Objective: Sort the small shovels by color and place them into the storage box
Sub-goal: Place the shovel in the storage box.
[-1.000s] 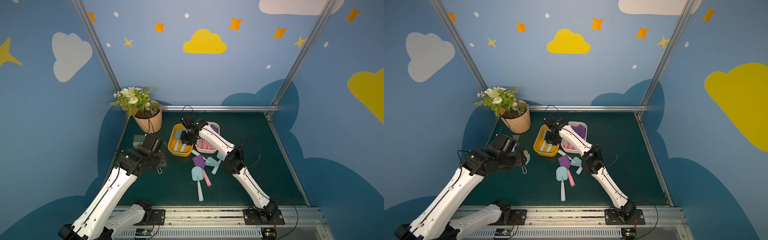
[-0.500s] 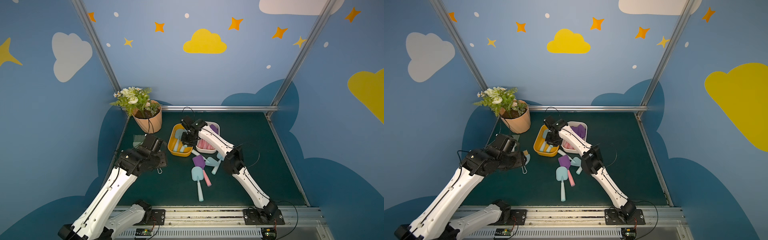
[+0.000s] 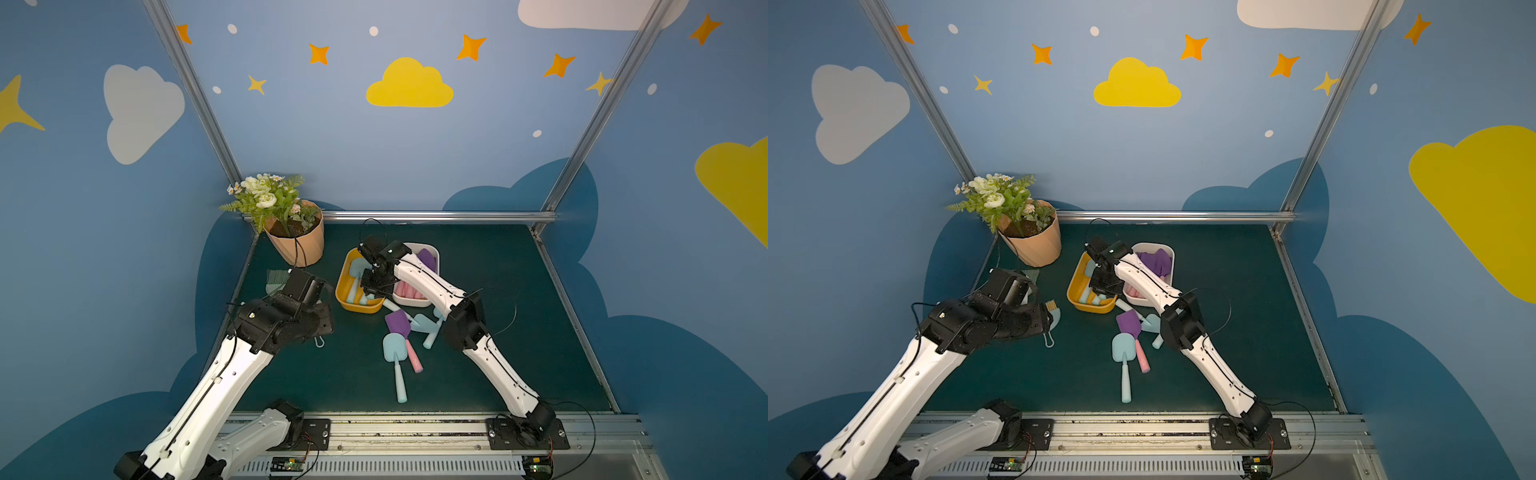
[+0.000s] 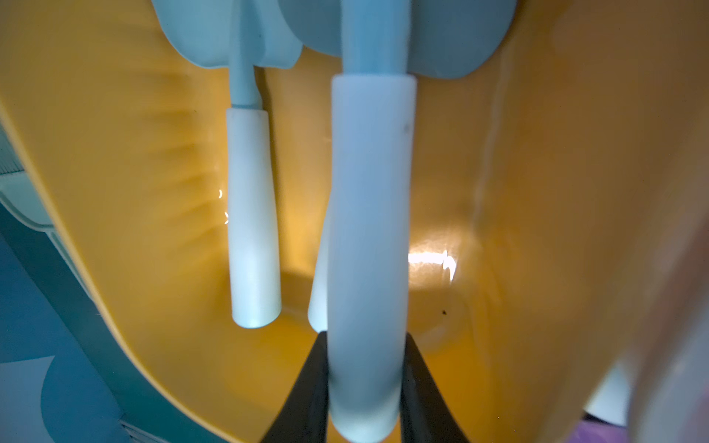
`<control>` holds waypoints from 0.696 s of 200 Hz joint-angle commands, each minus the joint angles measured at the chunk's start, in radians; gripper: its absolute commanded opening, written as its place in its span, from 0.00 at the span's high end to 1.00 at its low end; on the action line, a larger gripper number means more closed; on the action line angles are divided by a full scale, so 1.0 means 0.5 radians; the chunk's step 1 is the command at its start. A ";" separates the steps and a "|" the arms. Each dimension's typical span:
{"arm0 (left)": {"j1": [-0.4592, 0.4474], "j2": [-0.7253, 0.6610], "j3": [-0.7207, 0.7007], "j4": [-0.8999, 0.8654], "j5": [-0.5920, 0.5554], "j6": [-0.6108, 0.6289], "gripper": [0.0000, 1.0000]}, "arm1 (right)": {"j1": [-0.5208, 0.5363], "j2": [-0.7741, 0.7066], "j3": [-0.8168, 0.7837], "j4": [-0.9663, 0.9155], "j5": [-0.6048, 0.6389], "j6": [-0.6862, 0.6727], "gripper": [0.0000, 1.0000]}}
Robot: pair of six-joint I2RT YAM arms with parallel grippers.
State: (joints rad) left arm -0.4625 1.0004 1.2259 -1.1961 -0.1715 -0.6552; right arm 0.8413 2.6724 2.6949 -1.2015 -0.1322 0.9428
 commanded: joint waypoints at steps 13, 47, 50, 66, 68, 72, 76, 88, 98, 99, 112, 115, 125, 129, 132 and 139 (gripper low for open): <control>0.009 -0.018 0.012 -0.037 0.015 0.004 0.52 | 0.009 0.042 0.043 -0.077 0.024 0.018 1.00; 0.007 -0.007 0.026 -0.045 0.005 0.013 0.52 | 0.006 0.057 0.038 -0.089 0.016 0.026 1.00; 0.007 -0.007 0.029 -0.047 0.005 0.015 0.52 | 0.006 0.058 0.037 -0.089 0.013 0.026 1.00; 0.009 -0.006 0.030 -0.047 0.006 0.018 0.52 | 0.005 0.069 0.034 -0.098 0.010 0.026 1.00; 0.009 -0.006 0.030 -0.047 0.005 0.018 0.52 | 0.005 0.070 0.034 -0.098 0.008 0.027 1.00; 0.008 -0.004 0.030 -0.047 0.005 0.018 0.52 | 0.003 0.069 0.034 -0.100 0.007 0.029 1.00; 0.008 -0.005 0.028 -0.050 0.005 0.017 0.52 | 0.005 0.071 0.032 -0.099 0.008 0.029 1.00; 0.008 -0.009 0.024 -0.050 0.005 0.018 0.52 | 0.002 0.076 0.029 -0.102 0.003 0.032 1.00; 0.008 -0.007 0.022 -0.048 0.005 0.019 0.52 | 0.003 0.079 0.028 -0.106 0.003 0.035 1.00; 0.008 -0.008 0.021 -0.047 0.004 0.019 0.52 | 0.002 0.079 0.028 -0.106 0.003 0.036 1.00; 0.008 -0.007 0.018 -0.050 0.002 0.018 0.52 | 0.001 0.084 0.024 -0.105 -0.001 0.046 0.99; 0.008 -0.007 0.015 -0.050 0.002 0.016 0.52 | -0.001 0.085 0.023 -0.106 -0.005 0.047 0.98; 0.010 -0.007 0.013 -0.047 0.002 0.016 0.52 | -0.001 0.088 0.021 -0.105 -0.007 0.047 0.98; 0.009 -0.011 0.010 -0.047 0.002 0.016 0.52 | -0.001 0.086 0.019 -0.107 -0.011 0.050 0.97; 0.010 -0.011 0.009 -0.047 0.001 0.013 0.52 | -0.001 0.087 0.019 -0.106 -0.012 0.050 0.97; 0.008 -0.012 0.006 -0.047 0.002 0.016 0.52 | -0.002 0.090 0.019 -0.107 -0.015 0.050 0.96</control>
State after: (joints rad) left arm -0.4618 1.0004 1.2263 -1.2041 -0.1719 -0.6548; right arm 0.8413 2.6953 2.6949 -1.2148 -0.1402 0.9485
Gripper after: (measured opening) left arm 0.478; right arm 0.261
